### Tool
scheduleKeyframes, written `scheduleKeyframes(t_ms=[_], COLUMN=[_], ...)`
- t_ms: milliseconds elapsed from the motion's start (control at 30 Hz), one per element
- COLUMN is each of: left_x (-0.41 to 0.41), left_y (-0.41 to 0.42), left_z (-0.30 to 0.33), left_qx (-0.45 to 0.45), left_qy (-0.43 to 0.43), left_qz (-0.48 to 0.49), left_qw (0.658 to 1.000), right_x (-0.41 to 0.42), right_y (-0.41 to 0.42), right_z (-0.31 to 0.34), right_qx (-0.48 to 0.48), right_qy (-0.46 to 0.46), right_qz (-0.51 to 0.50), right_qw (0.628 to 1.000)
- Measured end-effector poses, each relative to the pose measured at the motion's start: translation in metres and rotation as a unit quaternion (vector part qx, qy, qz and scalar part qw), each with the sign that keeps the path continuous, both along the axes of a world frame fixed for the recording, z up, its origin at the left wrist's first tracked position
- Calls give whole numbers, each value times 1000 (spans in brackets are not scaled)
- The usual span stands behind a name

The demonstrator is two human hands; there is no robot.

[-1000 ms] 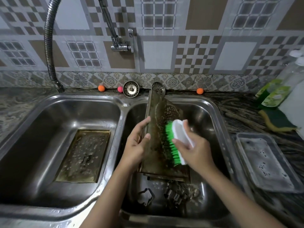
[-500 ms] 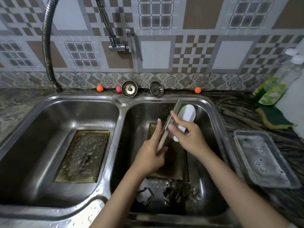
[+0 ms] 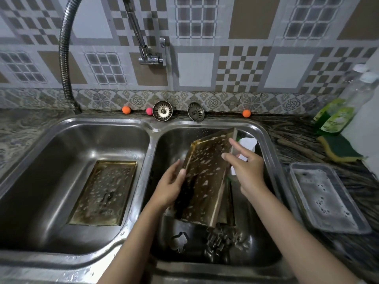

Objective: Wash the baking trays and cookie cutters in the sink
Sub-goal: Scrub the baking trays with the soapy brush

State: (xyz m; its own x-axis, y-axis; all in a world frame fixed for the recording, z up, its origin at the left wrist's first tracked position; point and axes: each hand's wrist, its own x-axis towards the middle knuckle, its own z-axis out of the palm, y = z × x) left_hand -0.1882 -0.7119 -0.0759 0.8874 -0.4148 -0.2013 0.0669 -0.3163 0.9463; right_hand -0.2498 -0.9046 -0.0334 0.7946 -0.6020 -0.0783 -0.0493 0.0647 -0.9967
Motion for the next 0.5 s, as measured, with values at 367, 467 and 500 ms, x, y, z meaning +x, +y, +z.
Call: scheduleKeyframes(t_ms=[367,467,500], left_x=[-5,1,4], left_y=[40,65,75], left_z=[-3,5,8], left_qx=[-130,-165,-170], left_qy=[111,98,83], left_qz=[50,92,109], left_qw=[984,977,976], right_x=[-18,-17,-18], right_y=[8,16,19], right_z=[19,20,20], right_qx=[-9,-47,-54], right_qy=[-28,-15,-10], right_qz=[35,45,47], right_qw=[999,998,997])
